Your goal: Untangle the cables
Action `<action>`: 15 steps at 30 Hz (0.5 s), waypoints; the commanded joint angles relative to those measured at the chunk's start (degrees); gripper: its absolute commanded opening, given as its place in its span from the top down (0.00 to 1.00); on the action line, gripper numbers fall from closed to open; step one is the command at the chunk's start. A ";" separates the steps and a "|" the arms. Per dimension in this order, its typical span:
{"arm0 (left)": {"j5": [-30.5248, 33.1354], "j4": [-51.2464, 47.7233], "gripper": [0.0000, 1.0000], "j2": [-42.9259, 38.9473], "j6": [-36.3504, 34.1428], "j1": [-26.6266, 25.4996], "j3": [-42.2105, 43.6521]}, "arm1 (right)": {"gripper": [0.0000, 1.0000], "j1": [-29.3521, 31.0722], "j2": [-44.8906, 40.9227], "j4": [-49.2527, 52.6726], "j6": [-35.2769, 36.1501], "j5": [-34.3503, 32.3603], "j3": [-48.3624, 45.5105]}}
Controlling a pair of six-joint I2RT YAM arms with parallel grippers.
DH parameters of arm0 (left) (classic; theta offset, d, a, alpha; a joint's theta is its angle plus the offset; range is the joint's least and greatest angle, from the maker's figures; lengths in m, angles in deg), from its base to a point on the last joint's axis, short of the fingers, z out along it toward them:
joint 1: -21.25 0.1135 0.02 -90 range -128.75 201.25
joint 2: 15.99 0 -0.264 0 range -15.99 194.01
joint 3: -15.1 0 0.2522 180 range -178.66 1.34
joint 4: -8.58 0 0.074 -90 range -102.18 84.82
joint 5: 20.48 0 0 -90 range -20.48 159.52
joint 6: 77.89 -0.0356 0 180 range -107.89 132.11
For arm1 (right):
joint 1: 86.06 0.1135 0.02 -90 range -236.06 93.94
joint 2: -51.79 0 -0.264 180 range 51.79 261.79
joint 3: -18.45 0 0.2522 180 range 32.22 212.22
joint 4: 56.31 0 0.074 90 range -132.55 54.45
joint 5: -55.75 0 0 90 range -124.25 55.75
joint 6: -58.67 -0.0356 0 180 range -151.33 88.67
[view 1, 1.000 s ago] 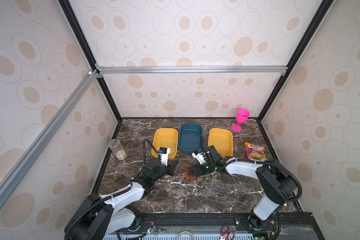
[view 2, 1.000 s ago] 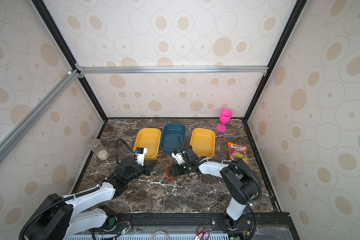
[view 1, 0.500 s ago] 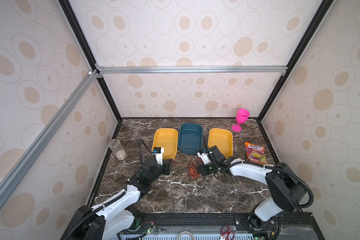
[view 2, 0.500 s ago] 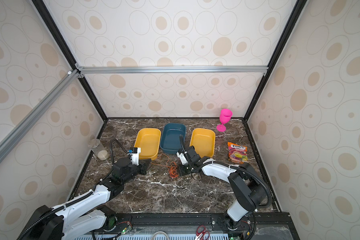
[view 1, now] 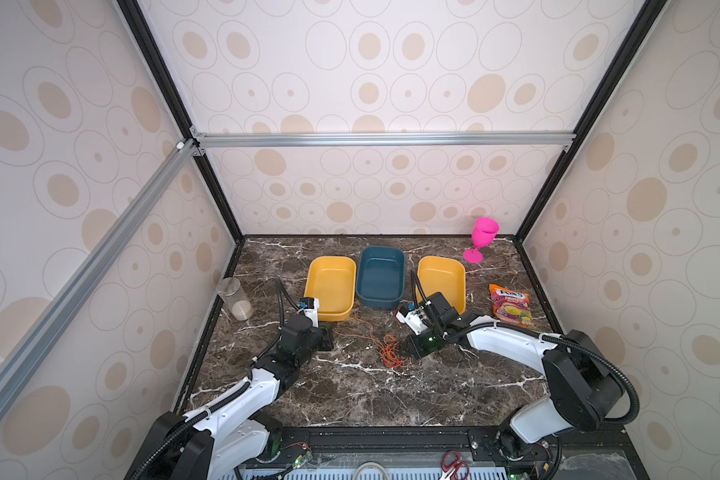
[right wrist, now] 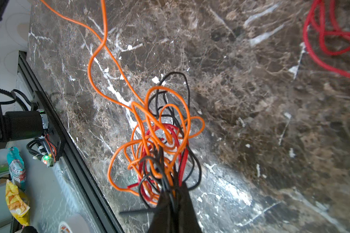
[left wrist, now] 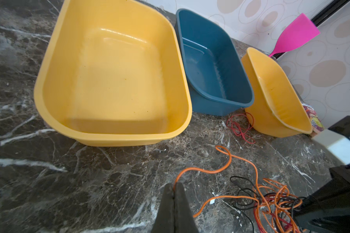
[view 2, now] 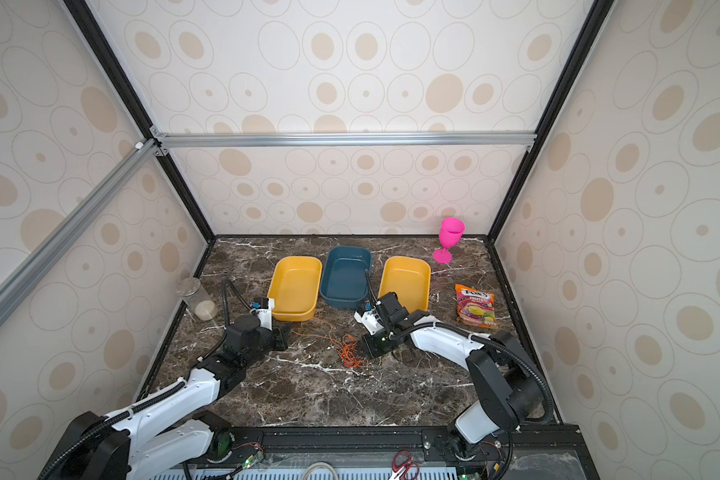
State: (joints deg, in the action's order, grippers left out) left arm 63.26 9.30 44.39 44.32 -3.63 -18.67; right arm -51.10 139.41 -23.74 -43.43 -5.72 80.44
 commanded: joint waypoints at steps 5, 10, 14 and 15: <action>-4.13 1.26 1.00 2.39 3.89 0.37 2.85 | 0.96 0.77 1.22 -2.64 -2.13 -1.15 1.04; -4.44 -0.95 0.80 1.88 3.39 0.36 2.34 | 0.96 2.30 2.12 0.23 -0.60 -6.91 3.08; -3.69 -5.86 0.64 2.26 1.59 0.36 -0.93 | 0.96 3.59 2.55 2.04 1.05 -11.15 3.61; -3.66 -7.04 0.60 2.58 1.31 0.36 -1.91 | 0.96 3.91 2.52 2.55 1.41 -11.79 3.78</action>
State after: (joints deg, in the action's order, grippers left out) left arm 59.35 6.22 46.60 47.01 -3.56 -16.60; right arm -48.28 141.33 -23.67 -44.13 -13.41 82.83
